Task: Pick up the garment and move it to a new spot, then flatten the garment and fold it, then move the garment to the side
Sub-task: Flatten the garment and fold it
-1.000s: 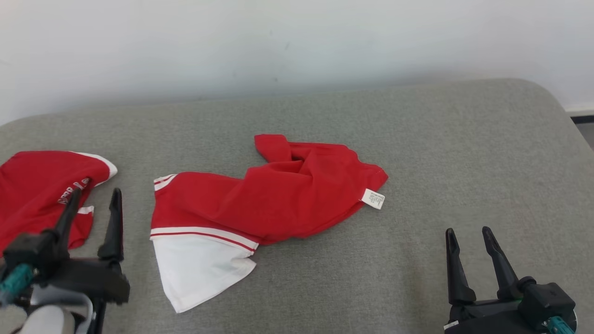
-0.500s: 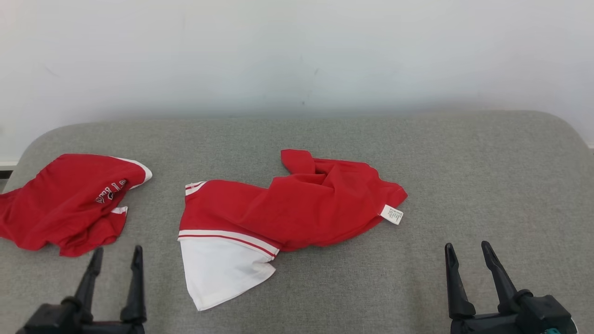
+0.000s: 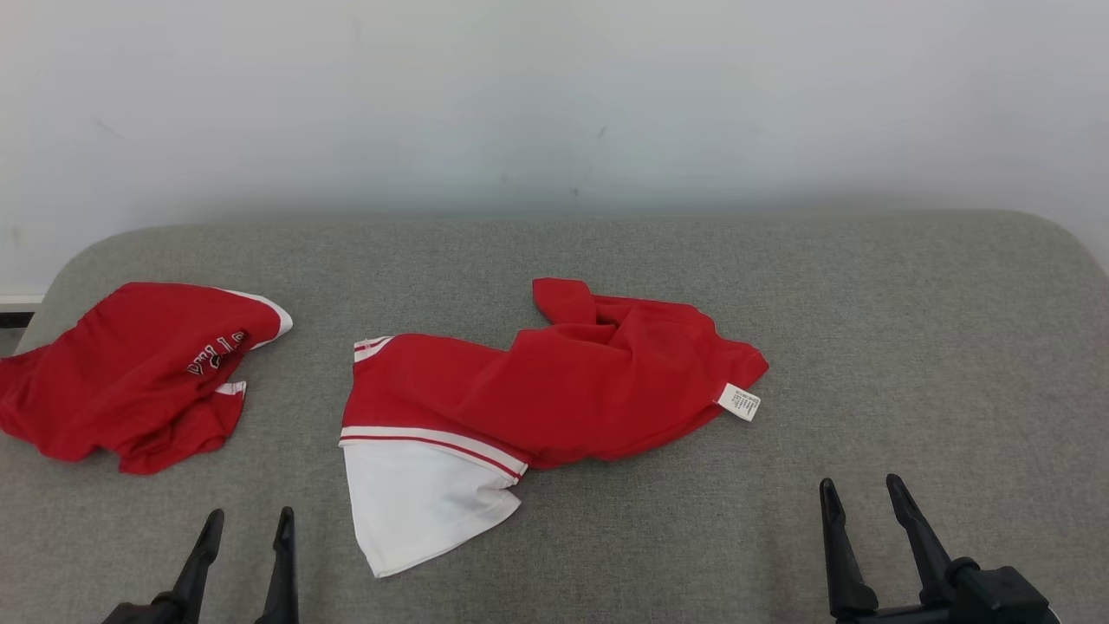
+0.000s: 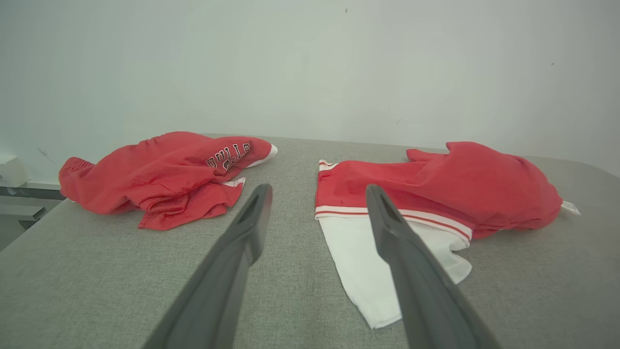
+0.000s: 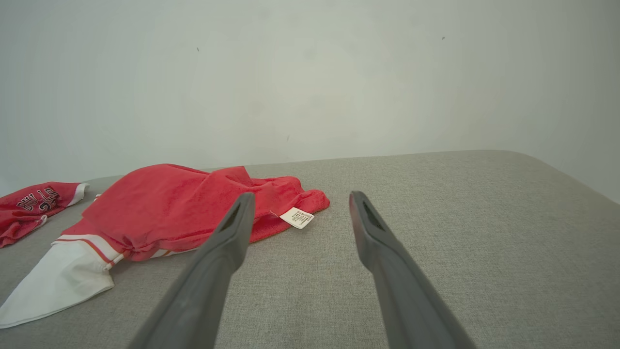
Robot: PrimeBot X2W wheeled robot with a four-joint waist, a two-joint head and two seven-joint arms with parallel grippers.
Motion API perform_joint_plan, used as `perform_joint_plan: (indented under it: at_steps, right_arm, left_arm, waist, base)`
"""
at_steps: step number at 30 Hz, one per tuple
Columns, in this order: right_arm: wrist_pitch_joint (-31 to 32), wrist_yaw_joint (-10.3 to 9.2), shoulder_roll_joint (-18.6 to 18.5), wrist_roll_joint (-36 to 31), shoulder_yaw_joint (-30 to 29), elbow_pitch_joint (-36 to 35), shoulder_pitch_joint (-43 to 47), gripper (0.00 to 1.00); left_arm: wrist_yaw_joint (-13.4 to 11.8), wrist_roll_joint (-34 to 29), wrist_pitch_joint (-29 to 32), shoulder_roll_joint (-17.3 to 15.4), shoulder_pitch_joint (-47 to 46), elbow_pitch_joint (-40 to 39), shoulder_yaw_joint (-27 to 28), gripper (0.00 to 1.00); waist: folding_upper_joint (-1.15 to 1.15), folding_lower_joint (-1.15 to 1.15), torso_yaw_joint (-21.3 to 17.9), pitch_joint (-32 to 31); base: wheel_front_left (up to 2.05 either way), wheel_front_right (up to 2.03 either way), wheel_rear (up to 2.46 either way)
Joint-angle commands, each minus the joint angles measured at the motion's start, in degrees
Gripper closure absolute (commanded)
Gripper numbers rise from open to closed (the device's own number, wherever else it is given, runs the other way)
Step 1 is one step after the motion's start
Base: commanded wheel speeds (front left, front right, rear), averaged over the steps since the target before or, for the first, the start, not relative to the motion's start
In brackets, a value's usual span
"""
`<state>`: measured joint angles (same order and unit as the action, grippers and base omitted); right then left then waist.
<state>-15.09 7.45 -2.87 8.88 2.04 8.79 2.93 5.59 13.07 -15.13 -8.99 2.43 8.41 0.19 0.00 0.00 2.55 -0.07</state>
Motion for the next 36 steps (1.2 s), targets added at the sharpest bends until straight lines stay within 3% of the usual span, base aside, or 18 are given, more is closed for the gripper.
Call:
perform_joint_plan:
  at_steps: [1, 27, 36]
  right_arm:
    - [0.12, 0.07, -0.02, -0.32, 0.11, 0.15, 0.2, 0.0]
    - [0.95, 0.07, -0.02, -1.02, 1.1, 0.78, -1.45, 0.0]
    - [1.85, 0.07, -2.22, -3.56, 1.14, 5.12, -10.41, 0.0]
  left_arm:
    - [0.29, -0.53, 0.0, 0.21, 0.29, 0.19, 0.36, 0.0]
    - [1.4, -0.89, -0.01, 2.14, -1.14, 3.79, 1.02, 0.0]
    - [1.83, -0.84, 0.0, -0.46, -10.25, 9.87, -3.62, 0.0]
  waist:
    - [0.0, 0.0, 0.06, 0.09]
    - [0.0, 0.0, 0.34, 0.84]
    - [0.0, 0.0, 1.79, 4.52]
  base:
    - [0.0, 0.0, 0.0]
    - [0.0, 0.0, 0.0]
    - [0.0, 0.0, 0.0]
